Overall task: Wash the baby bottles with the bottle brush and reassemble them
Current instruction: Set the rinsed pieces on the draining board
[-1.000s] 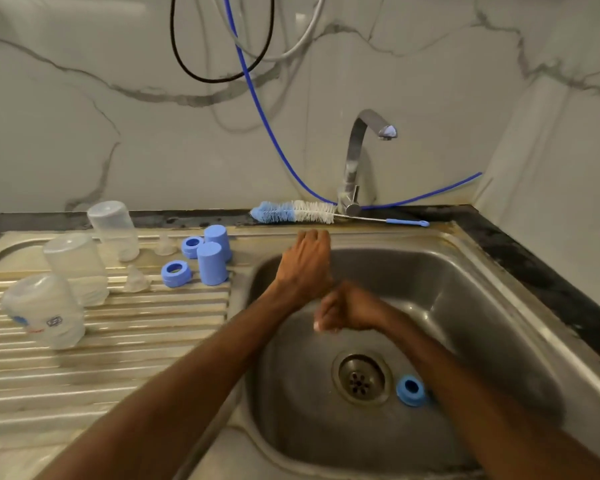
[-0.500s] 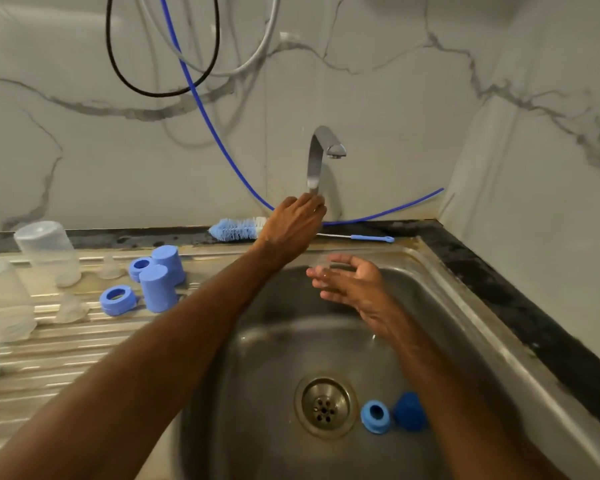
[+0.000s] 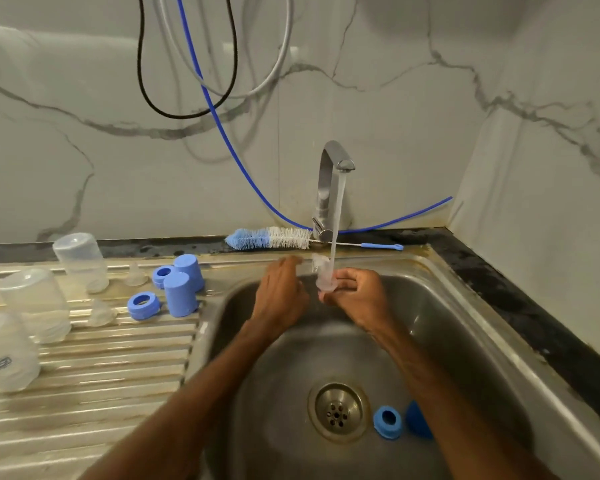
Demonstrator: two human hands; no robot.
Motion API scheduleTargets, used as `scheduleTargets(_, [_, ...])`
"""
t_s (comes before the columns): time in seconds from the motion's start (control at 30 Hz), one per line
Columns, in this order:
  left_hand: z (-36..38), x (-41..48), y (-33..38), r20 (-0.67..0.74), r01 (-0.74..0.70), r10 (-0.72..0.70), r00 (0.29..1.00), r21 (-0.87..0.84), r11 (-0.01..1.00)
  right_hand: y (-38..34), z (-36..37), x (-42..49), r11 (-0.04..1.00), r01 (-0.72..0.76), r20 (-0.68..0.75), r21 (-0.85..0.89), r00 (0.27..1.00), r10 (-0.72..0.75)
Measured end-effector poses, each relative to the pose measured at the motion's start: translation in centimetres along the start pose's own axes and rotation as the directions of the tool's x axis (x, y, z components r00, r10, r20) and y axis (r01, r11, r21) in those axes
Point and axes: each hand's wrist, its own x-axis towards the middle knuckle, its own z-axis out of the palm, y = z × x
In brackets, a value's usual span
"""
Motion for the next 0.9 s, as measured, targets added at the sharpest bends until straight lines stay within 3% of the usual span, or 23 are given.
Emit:
scheduleTargets(0.1, [1.5,-1.3,-1.0,0.063,0.19,-0.181,0.981,-0.208,0.959,0.1,0.2,-0.3,0.997,0.022,0.019,-0.078,1.0,-0.021])
scheduleTargets(0.23, [2.7,-2.0,-1.7,0.118,0.22,-0.198,0.973,-0.226,0.949,-0.3,0.2,-0.5,0.988,0.081,-0.032,-0.13,0.996,-0.086])
scheduleTargets(0.37, [2.8,-2.0,-1.3,0.167,0.209,-0.158,0.973,-0.359,0.91,-0.6,0.2,-0.9,0.986,0.05,0.005,-0.161,0.999,-0.05])
scheduleTargets(0.6, [3.0,-2.2,-0.9,0.238,0.205,-0.113,0.965,-0.407,0.89,-0.2,-0.1,-0.8,0.978,0.058,-0.029,-0.199,0.997,-0.065])
scheduleTargets(0.67, [3.1,-2.2,-0.9,0.22,0.193,-0.103,0.97,-0.441,0.877,-0.1,0.0,-0.6,0.989,-0.005,-0.024,-0.145,1.0,0.002])
scheduleTargets(0.8, [2.7,-2.4,-0.2,0.143,0.11,-0.046,0.989,-0.486,0.867,-0.1,-0.4,-0.5,0.973,-0.176,-0.007,0.147,0.984,0.179])
scheduleTargets(0.9, [2.3,-2.5,0.1,0.05,0.023,0.001,0.999,-0.49,0.872,0.3,-0.8,-0.4,0.9,-0.268,0.121,0.343,0.963,0.241])
